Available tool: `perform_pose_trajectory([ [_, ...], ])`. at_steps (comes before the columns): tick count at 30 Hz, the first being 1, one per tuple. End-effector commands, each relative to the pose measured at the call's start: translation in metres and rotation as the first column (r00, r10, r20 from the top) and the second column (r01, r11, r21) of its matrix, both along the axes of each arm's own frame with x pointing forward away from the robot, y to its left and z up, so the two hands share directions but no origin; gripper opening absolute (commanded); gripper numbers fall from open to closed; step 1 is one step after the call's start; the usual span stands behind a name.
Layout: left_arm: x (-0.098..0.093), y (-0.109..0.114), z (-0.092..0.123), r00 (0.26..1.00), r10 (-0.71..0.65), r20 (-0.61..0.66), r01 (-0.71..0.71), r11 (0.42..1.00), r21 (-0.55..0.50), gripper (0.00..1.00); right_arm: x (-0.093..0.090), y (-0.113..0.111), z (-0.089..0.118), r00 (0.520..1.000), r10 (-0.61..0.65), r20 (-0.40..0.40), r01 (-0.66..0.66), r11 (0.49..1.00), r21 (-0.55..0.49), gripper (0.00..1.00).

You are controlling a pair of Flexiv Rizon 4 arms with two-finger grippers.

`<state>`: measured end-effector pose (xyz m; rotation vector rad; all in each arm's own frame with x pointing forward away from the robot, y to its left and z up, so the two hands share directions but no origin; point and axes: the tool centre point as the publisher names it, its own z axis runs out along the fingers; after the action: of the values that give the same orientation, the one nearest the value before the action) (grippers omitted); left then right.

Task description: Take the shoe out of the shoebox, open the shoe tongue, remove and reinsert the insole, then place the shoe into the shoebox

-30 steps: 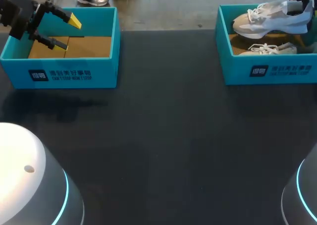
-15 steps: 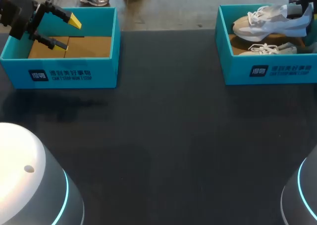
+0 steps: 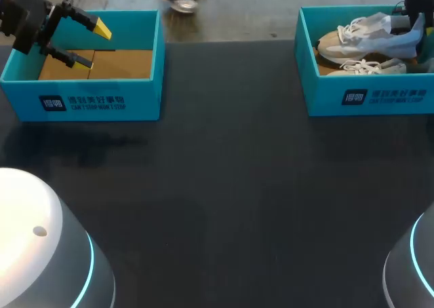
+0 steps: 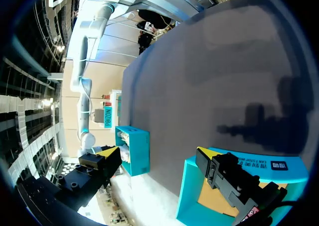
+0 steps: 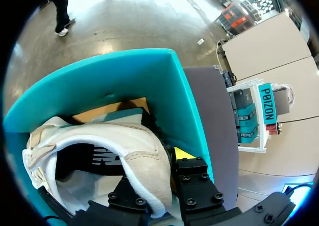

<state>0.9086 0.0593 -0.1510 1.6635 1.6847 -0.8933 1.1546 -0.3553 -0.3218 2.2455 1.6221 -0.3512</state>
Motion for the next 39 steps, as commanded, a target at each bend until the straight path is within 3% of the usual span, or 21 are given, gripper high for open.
perform_pose_trajectory([
  [1,-0.001,0.0,0.0,1.0,0.001,0.002,-0.001,1.0,0.003,1.0,0.011,-0.003,-0.009,1.0,-0.002,-0.019,0.002,1.0,0.004,0.0],
  [17,-0.001,0.0,0.0,1.0,0.001,0.002,-0.001,1.0,0.003,1.0,0.004,-0.006,-0.037,0.997,0.01,-0.073,-0.009,1.0,0.015,0.0],
  [36,-0.001,0.0,0.0,1.0,0.001,0.002,-0.001,1.0,0.003,1.0,0.008,-0.006,-0.045,0.998,0.002,-0.07,0.0,1.0,0.023,0.0],
  [37,-0.001,0.0,0.0,1.0,0.001,0.002,-0.001,1.0,0.003,1.0,0.008,-0.005,-0.044,0.998,0.0,-0.068,0.001,1.0,0.023,0.08],
  [39,-0.001,0.0,0.0,1.0,0.001,0.002,-0.001,1.0,0.003,1.0,0.007,-0.006,-0.044,0.998,-0.004,-0.064,0.006,1.0,0.022,0.47],
])
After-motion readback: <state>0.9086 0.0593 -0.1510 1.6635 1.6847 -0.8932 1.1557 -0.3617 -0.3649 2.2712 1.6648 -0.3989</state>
